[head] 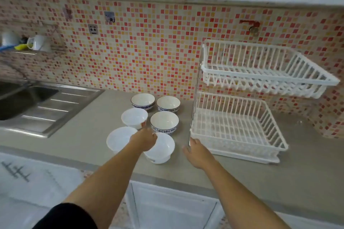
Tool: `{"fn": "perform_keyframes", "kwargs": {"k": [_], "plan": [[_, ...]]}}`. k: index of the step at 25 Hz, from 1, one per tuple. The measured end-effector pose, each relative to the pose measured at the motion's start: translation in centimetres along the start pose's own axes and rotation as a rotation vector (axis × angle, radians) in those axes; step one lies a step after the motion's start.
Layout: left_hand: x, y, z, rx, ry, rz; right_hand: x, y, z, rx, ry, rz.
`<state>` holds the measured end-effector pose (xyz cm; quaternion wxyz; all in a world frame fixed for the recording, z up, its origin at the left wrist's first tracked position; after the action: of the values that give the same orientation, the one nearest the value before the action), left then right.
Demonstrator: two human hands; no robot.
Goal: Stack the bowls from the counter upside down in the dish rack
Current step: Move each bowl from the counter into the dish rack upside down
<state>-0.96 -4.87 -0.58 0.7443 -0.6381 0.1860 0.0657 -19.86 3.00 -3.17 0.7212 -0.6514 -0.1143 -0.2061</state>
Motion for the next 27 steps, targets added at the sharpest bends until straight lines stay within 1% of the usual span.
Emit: {"fn": "perform_keyframes", "kwargs": {"k": [2, 4, 7, 8, 10, 12, 13, 14, 15, 16, 19, 20, 21, 22, 24, 27], "plan": [[1.6, 1.2, -0.4, 0.028, -0.054, -0.009, 0.1, 1.9, -1.5, 0.007, 0.071, -0.057], [3.3, 3.1, -0.5, 0.023, -0.111, -0.004, 0.5, 4.1, -2.7, 0.053, 0.150, -0.135], [4.4, 5.1, -1.5, 0.021, -0.152, 0.047, 1.0, 7.5, -5.3, 0.110, 0.287, -0.276], [4.6, 5.8, -1.9, 0.051, -0.166, 0.045, 1.1, 8.1, -6.0, 0.110, 0.317, -0.304], [5.1, 6.9, -2.5, 0.071, -0.171, 0.055, 1.0, 9.3, -6.8, 0.108, 0.359, -0.350], [5.0, 7.7, -2.8, 0.102, -0.152, 0.094, 1.4, 10.1, -7.5, 0.144, 0.389, -0.383], [4.9, 7.5, -2.7, 0.108, -0.159, 0.111, 1.7, 10.3, -7.5, 0.170, 0.409, -0.429], [4.9, 7.2, -2.6, 0.109, -0.209, 0.160, 1.9, 10.4, -7.6, 0.170, 0.410, -0.463], [4.7, 6.7, -2.7, 0.107, -0.234, 0.206, 2.0, 10.3, -7.7, 0.145, 0.410, -0.490], [4.6, 5.8, -2.7, 0.071, -0.251, 0.255, 2.0, 9.8, -7.9, 0.118, 0.408, -0.505], [3.9, 2.8, -2.8, -0.028, -0.206, 0.328, 3.6, 6.6, -8.3, 0.021, 0.355, -0.596], [3.7, 1.2, -3.1, -0.100, -0.167, 0.368, 4.7, 4.8, -8.6, -0.025, 0.313, -0.614], [3.4, -0.5, -3.4, -0.171, -0.135, 0.462, 5.8, 2.9, -8.9, -0.092, 0.275, -0.609], [3.0, -2.5, -3.7, -0.220, -0.114, 0.550, 7.0, 0.7, -9.2, -0.173, 0.240, -0.568], [1.7, -7.3, -4.6, -0.339, -0.040, 0.640, 9.5, -4.2, -9.5, -0.339, 0.173, -0.468], [-1.2, -14.3, -4.9, -0.497, 0.160, 0.756, 13.0, -11.9, -8.8, -0.537, 0.047, -0.486]]}}
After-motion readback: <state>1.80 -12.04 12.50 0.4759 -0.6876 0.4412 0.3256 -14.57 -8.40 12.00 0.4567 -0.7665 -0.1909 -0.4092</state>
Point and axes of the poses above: each hand's wrist, its own z-axis away from the middle knuckle, its own y-axis out of the palm, x = y × z, the point moved 5 cm from there along -z, towards the middle knuckle, and after that the axes turned 3 degrees about z, right-handed, at the moved point
